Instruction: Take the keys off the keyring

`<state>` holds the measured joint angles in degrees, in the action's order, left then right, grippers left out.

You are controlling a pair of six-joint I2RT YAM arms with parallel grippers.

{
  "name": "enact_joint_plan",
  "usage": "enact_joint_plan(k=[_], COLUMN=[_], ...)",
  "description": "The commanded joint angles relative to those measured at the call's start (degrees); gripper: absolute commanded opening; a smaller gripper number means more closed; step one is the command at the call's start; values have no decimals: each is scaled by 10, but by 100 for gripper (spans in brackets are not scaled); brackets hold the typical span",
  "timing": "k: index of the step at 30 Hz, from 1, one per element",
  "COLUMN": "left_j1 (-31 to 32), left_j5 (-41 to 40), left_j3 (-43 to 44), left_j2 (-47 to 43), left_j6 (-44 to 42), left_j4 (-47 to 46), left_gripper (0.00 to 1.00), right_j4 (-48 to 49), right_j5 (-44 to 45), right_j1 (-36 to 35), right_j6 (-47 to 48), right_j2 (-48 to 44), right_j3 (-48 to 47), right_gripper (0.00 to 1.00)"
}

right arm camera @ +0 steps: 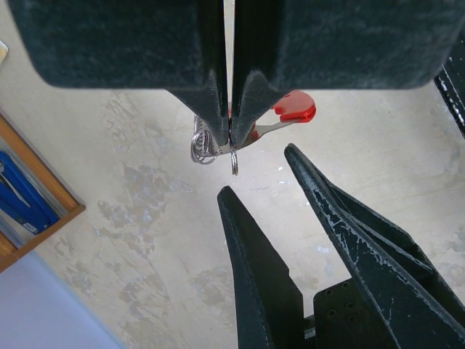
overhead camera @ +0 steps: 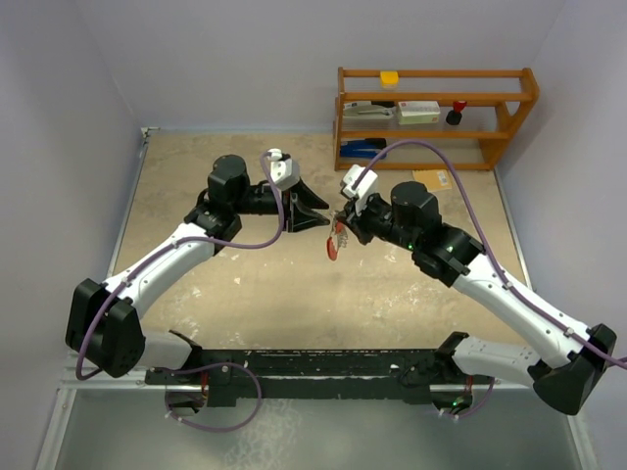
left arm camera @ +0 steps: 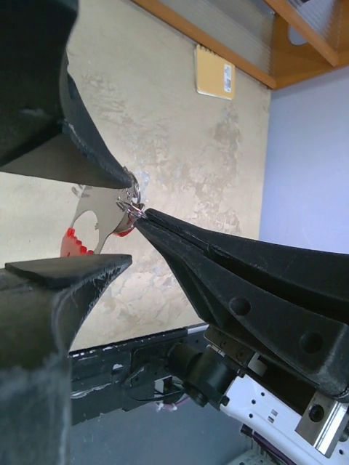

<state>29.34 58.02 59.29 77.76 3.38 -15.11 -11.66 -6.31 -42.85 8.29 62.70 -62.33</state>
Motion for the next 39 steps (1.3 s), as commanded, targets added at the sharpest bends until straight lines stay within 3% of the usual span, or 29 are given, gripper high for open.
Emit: enact_joint_plan(k=[1, 5, 13, 27, 39], left_j1=[2, 2, 3, 11, 16], left_j5=[24, 26, 22, 37, 42], left_j3=[0, 0, 6, 9, 3], left_j2=[-7, -5, 7, 7, -10], left_j6=[-13, -21, -22, -23, -29], left_j4=[-16, -11, -10, -14, -22], left_gripper=[42, 43, 18, 14, 0], right_j4=[38, 36, 37, 44, 48], right_j5=[-21, -33, -48, -52, -54], right_j1=[-2, -2, -3, -3, -2], right_j6=[-8, -10, -13, -16, -17], right_j2=[-19, -22, -29, -21, -18], right_j3=[-3, -4, -4, -2, -1], right_gripper=[0, 0, 0, 0, 0])
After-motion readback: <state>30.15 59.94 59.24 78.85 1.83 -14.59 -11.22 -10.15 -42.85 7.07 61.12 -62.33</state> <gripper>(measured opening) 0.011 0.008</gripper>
